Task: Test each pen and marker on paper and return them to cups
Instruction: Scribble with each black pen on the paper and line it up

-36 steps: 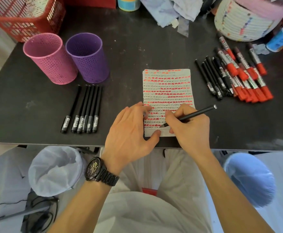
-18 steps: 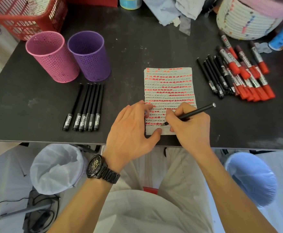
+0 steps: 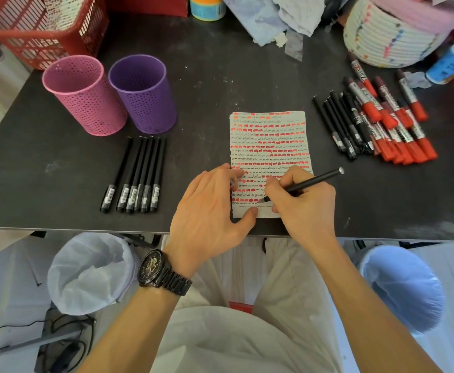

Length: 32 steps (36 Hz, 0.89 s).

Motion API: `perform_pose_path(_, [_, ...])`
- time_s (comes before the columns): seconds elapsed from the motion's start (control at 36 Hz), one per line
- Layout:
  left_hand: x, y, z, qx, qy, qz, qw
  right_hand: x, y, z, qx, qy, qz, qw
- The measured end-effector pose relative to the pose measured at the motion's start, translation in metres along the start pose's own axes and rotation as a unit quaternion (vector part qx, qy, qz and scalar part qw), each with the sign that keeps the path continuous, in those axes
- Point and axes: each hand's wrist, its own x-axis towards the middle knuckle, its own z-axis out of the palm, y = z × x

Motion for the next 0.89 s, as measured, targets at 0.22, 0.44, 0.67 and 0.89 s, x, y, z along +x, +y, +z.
perform_pose_path(0.22, [0.0, -0.001, 0.0, -0.003, 0.001, 0.001, 1.0, 0.001, -0.001, -0.001, -0.015, 0.006, -0.005, 1.0])
perform_pose_path(0.44, [0.0, -0.001, -0.001, -0.012, -0.009, -0.004, 1.0, 0.001, 0.0, -0.001, -0.015, 0.003, -0.008, 1.0])
perform_pose_path(0.67, [0.007, 0.0, -0.012, -0.138, -0.05, -0.088, 0.985, 0.003, -0.008, -0.005, 0.058, 0.031, 0.026, 0.998])
perform_pose_path(0.89, [0.014, -0.005, -0.016, -0.257, 0.016, -0.123, 0.958, 0.005, -0.015, -0.011, 0.173, 0.001, 0.043, 0.984])
